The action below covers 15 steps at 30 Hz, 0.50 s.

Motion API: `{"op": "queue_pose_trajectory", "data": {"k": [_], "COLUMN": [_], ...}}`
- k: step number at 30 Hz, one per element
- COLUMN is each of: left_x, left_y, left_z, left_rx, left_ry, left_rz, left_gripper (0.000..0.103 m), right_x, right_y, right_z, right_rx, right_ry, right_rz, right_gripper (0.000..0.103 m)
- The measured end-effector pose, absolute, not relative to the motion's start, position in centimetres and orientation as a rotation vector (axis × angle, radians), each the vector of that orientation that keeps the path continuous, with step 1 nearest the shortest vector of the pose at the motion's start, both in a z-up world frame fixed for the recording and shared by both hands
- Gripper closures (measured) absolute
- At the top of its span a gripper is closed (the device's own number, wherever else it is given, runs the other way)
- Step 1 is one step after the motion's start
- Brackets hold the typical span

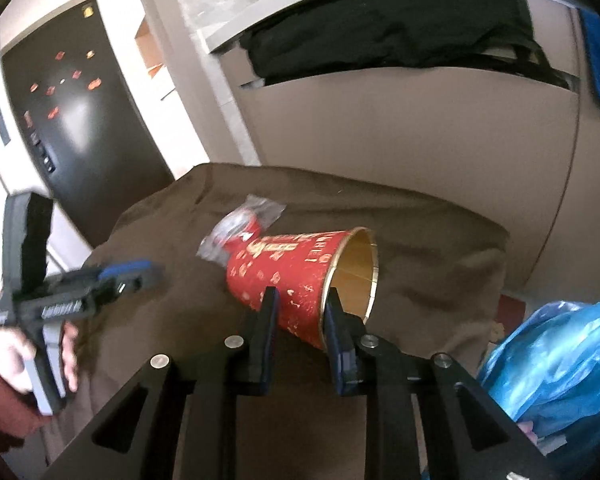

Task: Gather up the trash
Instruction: 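Move both grippers back to the table toward the red paper cup, then grasp the red paper cup rim with the right gripper while the left gripper grasps the clear tape bag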

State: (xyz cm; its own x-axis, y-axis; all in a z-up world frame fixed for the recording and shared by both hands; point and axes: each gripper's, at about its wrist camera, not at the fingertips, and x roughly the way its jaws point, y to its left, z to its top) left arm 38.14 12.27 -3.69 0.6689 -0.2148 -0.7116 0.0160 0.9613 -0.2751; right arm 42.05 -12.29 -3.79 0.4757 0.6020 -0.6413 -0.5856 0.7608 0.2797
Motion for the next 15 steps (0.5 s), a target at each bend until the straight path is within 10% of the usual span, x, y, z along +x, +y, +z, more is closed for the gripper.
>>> {"op": "queue_pose_trajectory", "data": {"k": [15], "left_x": [48.9], "left_y": [12.6], "left_z": [-5.6], "left_rx": [-0.316], "left_ry": [0.933], "left_rz": [-0.075], "left_gripper": [0.062], "right_x": [39.3], "right_y": [-13.4], "right_z": [-3.8], "right_rx": [-0.079], "right_ry": [0.750], "right_rz": [0.693], "right_gripper": [0.099]}}
